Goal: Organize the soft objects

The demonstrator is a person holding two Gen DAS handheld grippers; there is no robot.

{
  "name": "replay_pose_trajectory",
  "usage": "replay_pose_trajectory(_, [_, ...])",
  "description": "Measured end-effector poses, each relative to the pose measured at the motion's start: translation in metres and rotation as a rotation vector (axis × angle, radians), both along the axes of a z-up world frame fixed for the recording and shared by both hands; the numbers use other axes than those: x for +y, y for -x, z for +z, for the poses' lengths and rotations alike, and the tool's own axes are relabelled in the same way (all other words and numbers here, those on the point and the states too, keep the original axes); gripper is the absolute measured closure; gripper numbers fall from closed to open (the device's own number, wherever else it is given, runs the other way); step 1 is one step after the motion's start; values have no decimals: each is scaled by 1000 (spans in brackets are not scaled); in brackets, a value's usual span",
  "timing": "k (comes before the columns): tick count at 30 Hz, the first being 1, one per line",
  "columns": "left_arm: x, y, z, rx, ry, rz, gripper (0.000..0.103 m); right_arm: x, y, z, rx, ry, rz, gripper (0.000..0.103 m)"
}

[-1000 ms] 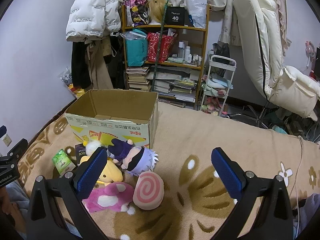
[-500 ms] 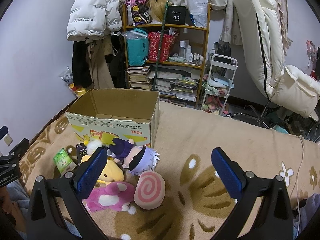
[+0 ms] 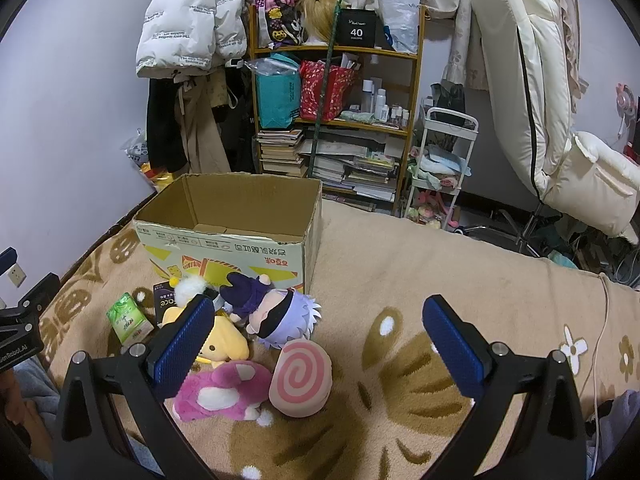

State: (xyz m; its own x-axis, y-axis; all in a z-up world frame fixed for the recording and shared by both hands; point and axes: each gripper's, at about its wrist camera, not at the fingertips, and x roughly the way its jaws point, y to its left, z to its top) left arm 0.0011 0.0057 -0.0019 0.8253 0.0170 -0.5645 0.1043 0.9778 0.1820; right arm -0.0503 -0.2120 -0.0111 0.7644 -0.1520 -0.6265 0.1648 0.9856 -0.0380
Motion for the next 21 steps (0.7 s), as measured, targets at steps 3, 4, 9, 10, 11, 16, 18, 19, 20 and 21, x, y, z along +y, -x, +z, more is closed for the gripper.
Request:
replay_pose_trajectory(3, [0,0,0,2,3,2,3,-1,0,0,2,4,-3,0])
replay_pose_trajectory(4, [0,0,0,5,3,0,3,-2,-1,0,4,2,-4,0])
replay_pose_trajectory(9, [0,-4,-4,25,-5,-3,3,0,0,-2,19,-1,-10,0])
replay_pose_trajectory(10, [0,-5,-5,30,-4,-5,3,1,0,-3,28,-1,-14,0])
replay_pose_trajectory(11, [0,-6,-6,36,-3,-4,3,-3,0,-3,34,-2,-20,0])
replay_pose_trajectory(16, [2,-16,-8,66,12,-2,3,-14,-4,1,45,-27,-17,0])
replay_pose_trajectory(18, [2,-18,-9,77,13,-4,3,-18,-10,3,55,-42,-13,0])
replay_pose_trajectory(19, [2,-21,-10,82,13,-5,3,-19,-11,3,62,-51,-13,0])
replay_pose_trajectory(20, [2,-23,-10,86,12,-6,3,-21,-14,3,68,-58,-10,0])
replay_pose_trajectory(21, [1,-26,-10,90,9,-7,3,-22,-17,3,75,-67,-6,0])
